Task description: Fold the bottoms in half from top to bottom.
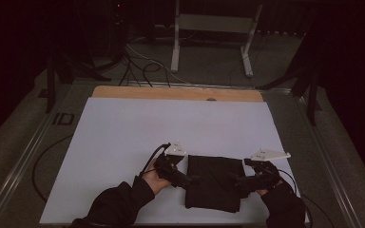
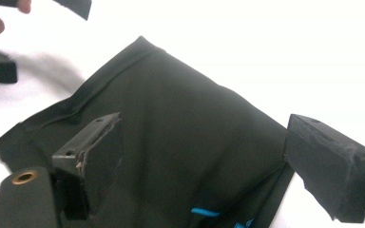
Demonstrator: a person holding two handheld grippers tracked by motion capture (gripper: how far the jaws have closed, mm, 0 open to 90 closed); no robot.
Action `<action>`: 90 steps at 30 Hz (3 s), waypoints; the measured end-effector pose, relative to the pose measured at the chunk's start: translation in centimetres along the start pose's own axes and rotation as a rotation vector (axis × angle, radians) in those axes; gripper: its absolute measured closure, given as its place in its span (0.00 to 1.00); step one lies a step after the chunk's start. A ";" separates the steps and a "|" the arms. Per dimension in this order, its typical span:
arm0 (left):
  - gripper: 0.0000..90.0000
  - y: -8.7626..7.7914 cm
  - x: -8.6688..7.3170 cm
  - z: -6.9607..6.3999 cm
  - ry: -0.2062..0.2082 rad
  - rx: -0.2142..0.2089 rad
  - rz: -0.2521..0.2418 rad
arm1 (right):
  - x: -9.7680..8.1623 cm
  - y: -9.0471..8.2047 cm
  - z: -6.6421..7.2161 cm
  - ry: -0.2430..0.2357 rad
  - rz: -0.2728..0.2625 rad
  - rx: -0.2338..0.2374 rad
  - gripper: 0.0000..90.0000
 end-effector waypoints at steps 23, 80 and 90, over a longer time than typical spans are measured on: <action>0.00 4.5 -1.7 3.1 -0.165 0.072 0.070 | -2.8 4.0 -2.9 0.130 0.098 -0.134 0.11; 0.85 3.8 -0.5 0.8 -0.150 -0.052 0.051 | -2.3 3.9 -0.5 0.009 0.111 -0.052 0.87; 0.86 2.6 0.6 0.3 -0.121 -0.056 0.031 | -1.2 2.8 -0.2 0.005 0.056 -0.052 0.87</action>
Point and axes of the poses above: each handheld gripper's, and its own axes: y roughly forward along the jaws, x roughly out of its top, z roughly to its left, the point moved 4 cm from there along y, roughly forward along the jaws, and after that the axes turned 4 degrees about -x, right-handed, at the moved point
